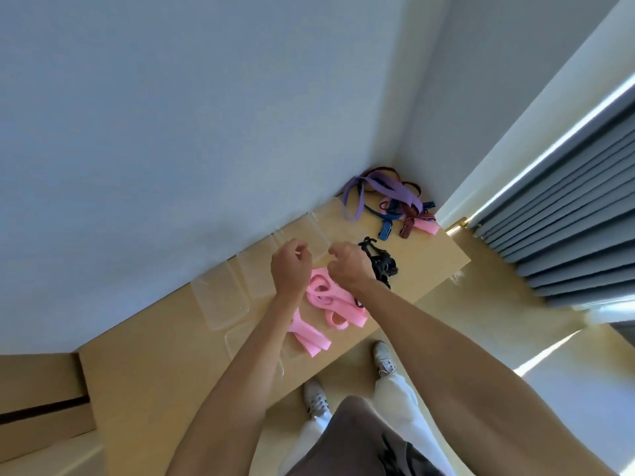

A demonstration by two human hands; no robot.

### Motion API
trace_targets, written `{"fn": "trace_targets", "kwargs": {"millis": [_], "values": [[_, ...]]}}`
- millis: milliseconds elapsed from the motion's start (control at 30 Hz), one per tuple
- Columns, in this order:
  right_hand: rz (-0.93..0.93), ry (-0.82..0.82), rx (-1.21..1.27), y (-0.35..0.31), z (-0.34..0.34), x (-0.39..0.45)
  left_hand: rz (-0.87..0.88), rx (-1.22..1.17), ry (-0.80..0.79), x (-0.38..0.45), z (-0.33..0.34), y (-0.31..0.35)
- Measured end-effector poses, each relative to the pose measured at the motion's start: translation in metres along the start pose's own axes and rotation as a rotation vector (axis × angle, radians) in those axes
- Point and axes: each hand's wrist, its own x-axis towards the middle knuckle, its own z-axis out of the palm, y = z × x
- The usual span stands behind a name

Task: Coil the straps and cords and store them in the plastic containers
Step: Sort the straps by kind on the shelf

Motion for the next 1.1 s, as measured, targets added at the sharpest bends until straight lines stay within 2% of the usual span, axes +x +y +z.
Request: {"fn": "trace_targets", "kwargs": {"millis": [133, 267, 400, 500, 600, 833, 933, 1033, 1100], "values": [[-0.043, 0.026, 0.008, 0.037, -0.04, 0.03, 0.112, 0.025, -0.031, 0.03, 0.039, 0.041], [0.007, 0.027, 0.045, 0.094, -0.063, 0.067, 0.13, 0.071, -0.098, 0.049, 0.102, 0.066], [0.131, 0.044, 0.073, 0.163, -0.081, 0.112, 0.11, 0.11, -0.201, 0.069, 0.178, 0.084], [0.18, 0.016, -0.021, 0.209, -0.088, 0.145, 0.08, 0.155, -0.279, 0.083, 0.232, 0.088], [0.251, -0.027, -0.122, 0.237, -0.084, 0.169, -0.027, 0.168, -0.319, 0.091, 0.272, 0.083], [0.307, 0.006, -0.181, 0.252, -0.068, 0.179, -0.161, 0.129, -0.372, 0.09, 0.307, 0.088], [0.341, 0.001, -0.139, 0.251, -0.075, 0.186, -0.226, 0.103, -0.455, 0.088, 0.309, 0.097], [0.42, -0.023, 0.016, 0.239, -0.093, 0.194, -0.312, 0.131, -0.569, 0.094, 0.31, 0.101], [0.497, -0.028, 0.159, 0.228, -0.108, 0.201, -0.362, 0.062, -0.604, 0.097, 0.306, 0.107]]}}
